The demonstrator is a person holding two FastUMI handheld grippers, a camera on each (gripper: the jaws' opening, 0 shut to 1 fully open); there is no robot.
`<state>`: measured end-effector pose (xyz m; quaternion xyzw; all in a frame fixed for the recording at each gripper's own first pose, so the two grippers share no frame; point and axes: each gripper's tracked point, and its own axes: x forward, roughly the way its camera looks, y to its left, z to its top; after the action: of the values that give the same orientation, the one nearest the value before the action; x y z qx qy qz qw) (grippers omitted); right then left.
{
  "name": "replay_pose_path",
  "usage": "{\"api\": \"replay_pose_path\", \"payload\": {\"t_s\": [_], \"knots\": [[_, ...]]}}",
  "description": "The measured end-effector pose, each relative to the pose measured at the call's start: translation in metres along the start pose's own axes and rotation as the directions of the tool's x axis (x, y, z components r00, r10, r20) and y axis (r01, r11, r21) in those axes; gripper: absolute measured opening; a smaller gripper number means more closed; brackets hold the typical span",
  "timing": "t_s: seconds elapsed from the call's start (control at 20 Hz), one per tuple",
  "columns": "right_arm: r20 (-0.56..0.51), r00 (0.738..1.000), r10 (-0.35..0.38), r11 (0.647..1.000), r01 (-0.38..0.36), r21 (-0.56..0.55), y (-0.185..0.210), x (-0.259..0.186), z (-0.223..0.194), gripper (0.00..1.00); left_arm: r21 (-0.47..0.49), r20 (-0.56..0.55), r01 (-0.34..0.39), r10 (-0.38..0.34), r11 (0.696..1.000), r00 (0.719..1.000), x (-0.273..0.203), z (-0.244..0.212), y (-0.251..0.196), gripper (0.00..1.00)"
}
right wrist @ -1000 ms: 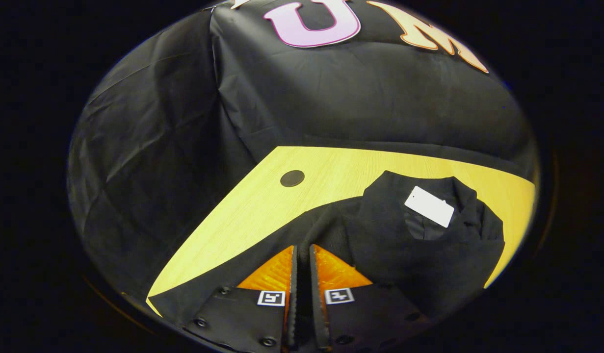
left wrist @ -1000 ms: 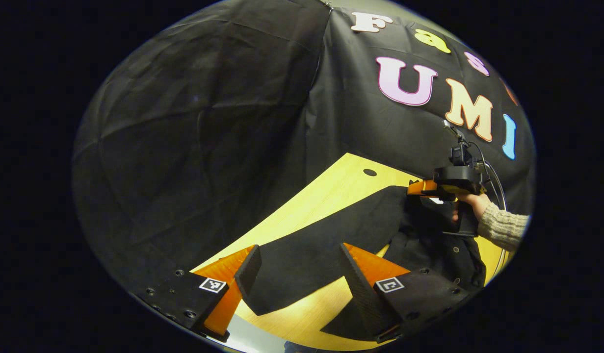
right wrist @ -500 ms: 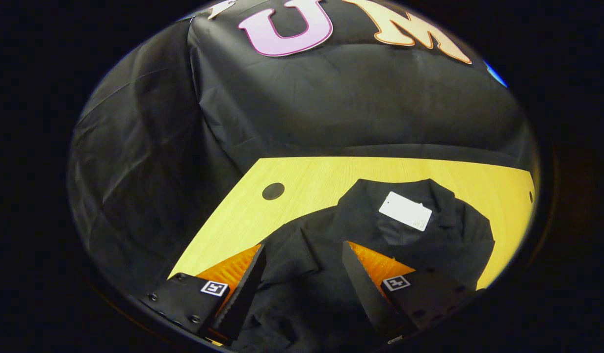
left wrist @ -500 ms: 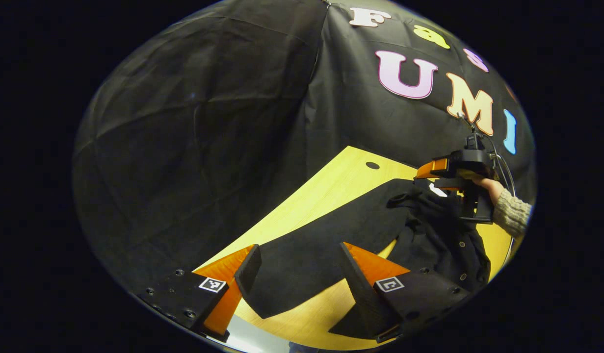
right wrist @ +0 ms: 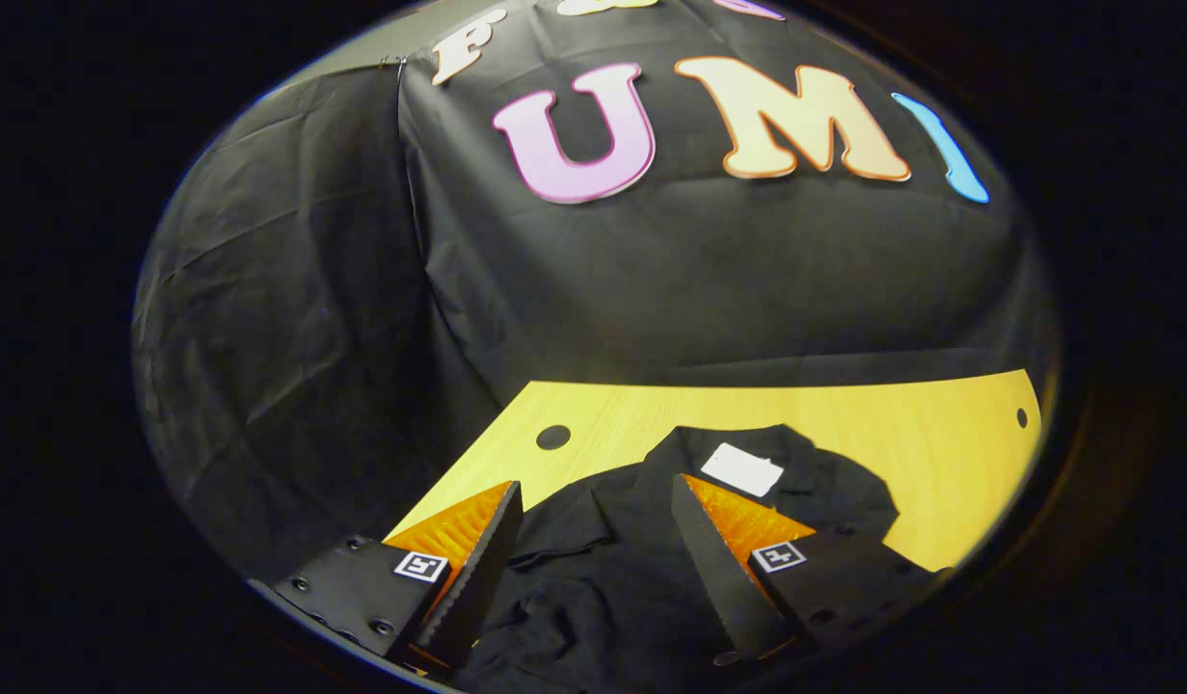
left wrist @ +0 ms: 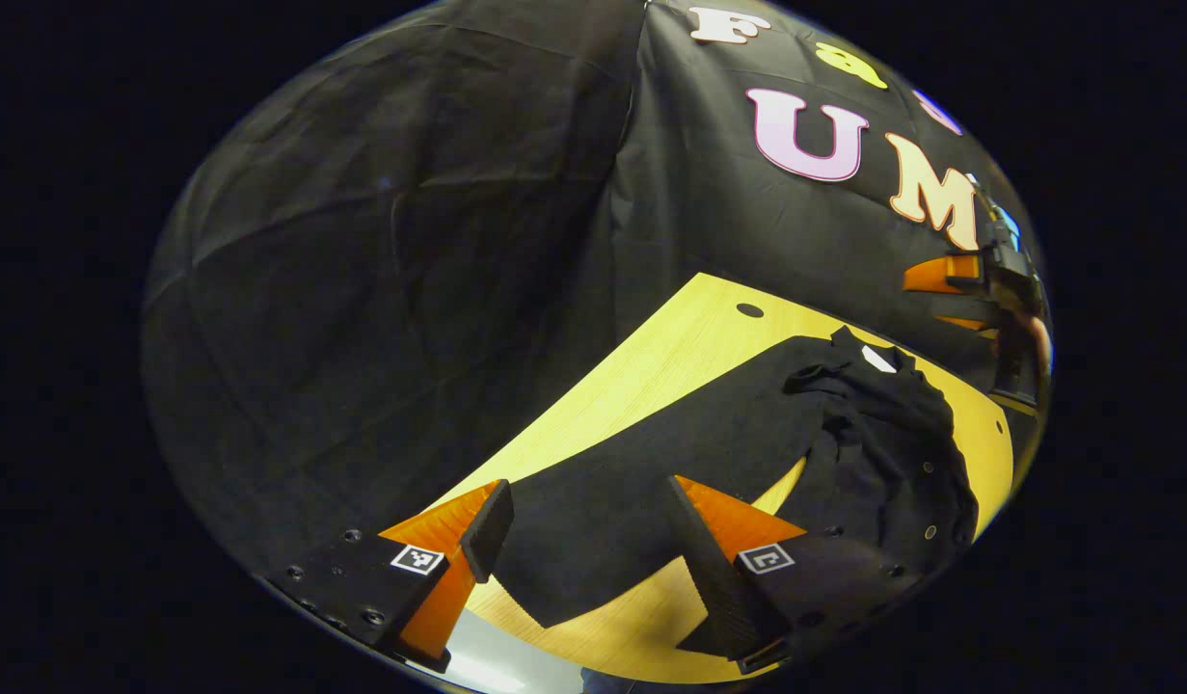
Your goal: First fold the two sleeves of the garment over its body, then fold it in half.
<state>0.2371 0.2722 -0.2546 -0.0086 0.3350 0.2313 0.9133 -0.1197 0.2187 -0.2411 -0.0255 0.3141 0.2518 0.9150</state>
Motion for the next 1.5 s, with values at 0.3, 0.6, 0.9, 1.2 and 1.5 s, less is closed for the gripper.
{"api": "replay_pose_path", "payload": {"t_s": [0.3,0.6,0.9,1.2,1.5], "knots": [[0.119,0.983,-0.14,0.989,0.134,0.056,-0.064,-0.124,0.023,0.98,0.024,-0.038,-0.01,0.011,1.0,0.999,0.007,-0.013,0.009,0.95],[0.238,0.912,-0.334,0.942,0.313,0.123,-0.134,-0.233,0.042,1.0,0.056,-0.087,-0.006,0.011,0.998,0.996,0.018,-0.027,0.011,0.95],[0.202,0.884,-0.421,0.905,0.396,0.155,-0.158,-0.292,0.016,0.97,0.083,-0.129,-0.014,0.025,0.996,0.991,0.025,-0.04,0.015,0.95],[0.226,0.873,-0.432,0.901,0.404,0.16,-0.156,-0.327,0.011,1.0,0.116,-0.167,-0.009,0.028,0.993,0.986,0.025,-0.061,0.026,0.94],[0.245,0.851,-0.464,0.886,0.442,0.143,-0.165,-0.346,0.007,0.98,0.186,-0.213,-0.015,0.056,0.982,0.976,0.03,-0.08,0.031,0.94]]}}
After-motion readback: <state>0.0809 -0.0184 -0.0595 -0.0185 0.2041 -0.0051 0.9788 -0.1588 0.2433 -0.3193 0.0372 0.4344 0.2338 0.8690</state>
